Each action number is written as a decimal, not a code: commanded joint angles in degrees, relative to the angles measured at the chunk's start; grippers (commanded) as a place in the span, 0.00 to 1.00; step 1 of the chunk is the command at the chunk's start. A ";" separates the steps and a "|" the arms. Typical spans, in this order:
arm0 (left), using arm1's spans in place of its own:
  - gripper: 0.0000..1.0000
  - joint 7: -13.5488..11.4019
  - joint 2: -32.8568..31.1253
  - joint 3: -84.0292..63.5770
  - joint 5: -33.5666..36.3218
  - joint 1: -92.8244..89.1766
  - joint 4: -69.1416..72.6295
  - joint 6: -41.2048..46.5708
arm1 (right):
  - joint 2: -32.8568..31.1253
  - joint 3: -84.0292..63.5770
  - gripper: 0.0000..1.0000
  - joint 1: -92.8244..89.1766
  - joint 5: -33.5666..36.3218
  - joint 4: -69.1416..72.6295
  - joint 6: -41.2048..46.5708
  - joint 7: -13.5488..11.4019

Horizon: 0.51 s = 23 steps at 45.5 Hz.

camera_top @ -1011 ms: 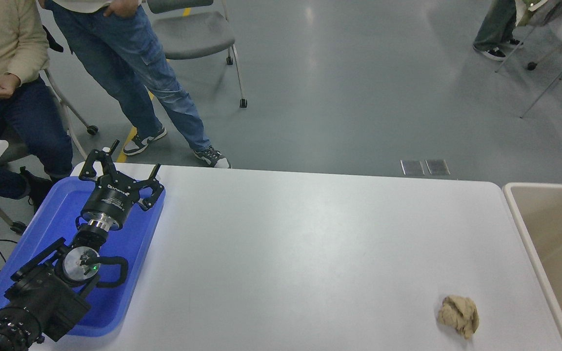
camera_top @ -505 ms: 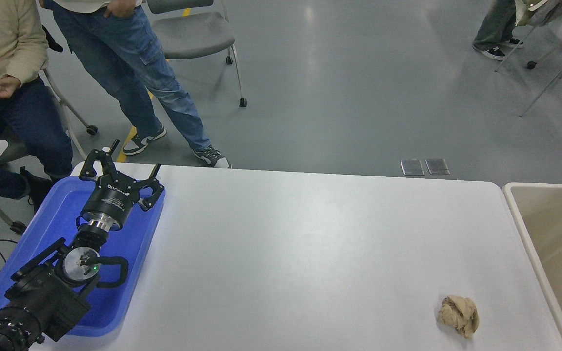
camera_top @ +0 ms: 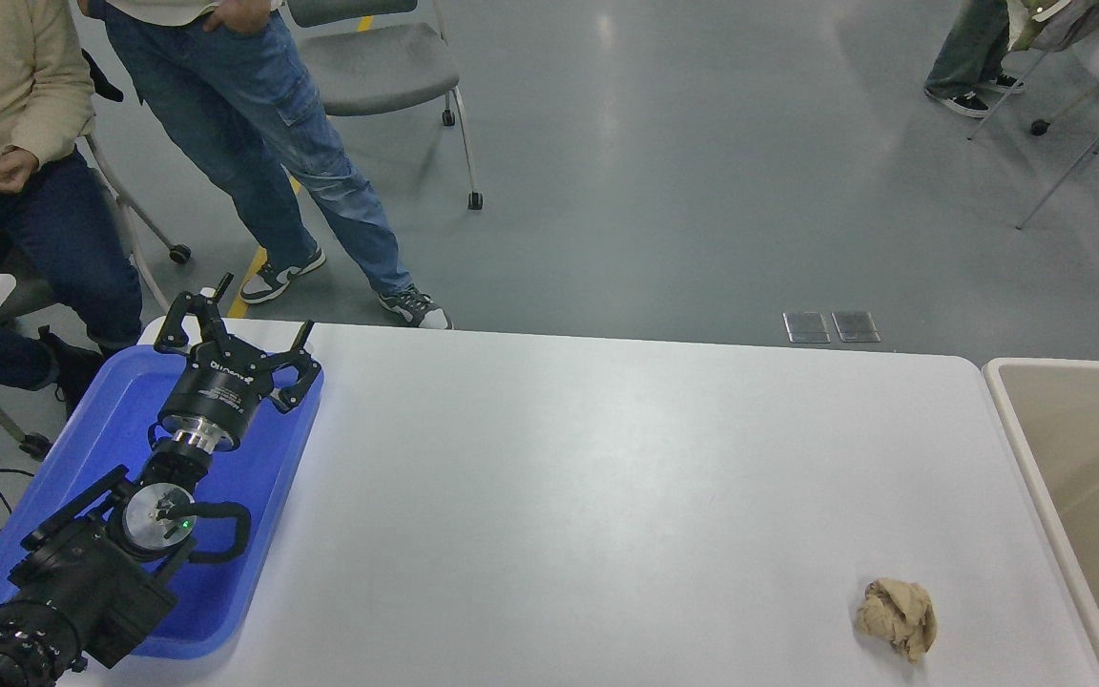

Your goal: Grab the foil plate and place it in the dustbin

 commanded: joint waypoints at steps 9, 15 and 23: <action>1.00 0.00 0.00 0.00 0.00 0.00 0.00 0.08 | -11.69 -2.27 1.00 12.88 -0.55 24.59 -0.11 -0.03; 1.00 0.00 0.00 0.00 0.00 0.00 0.00 -0.01 | -13.02 -6.13 1.00 15.96 -0.46 27.75 -0.02 -0.03; 1.00 0.00 0.00 0.00 0.00 0.00 0.00 -0.01 | -15.91 -12.20 1.00 23.42 -0.37 36.27 2.00 -0.03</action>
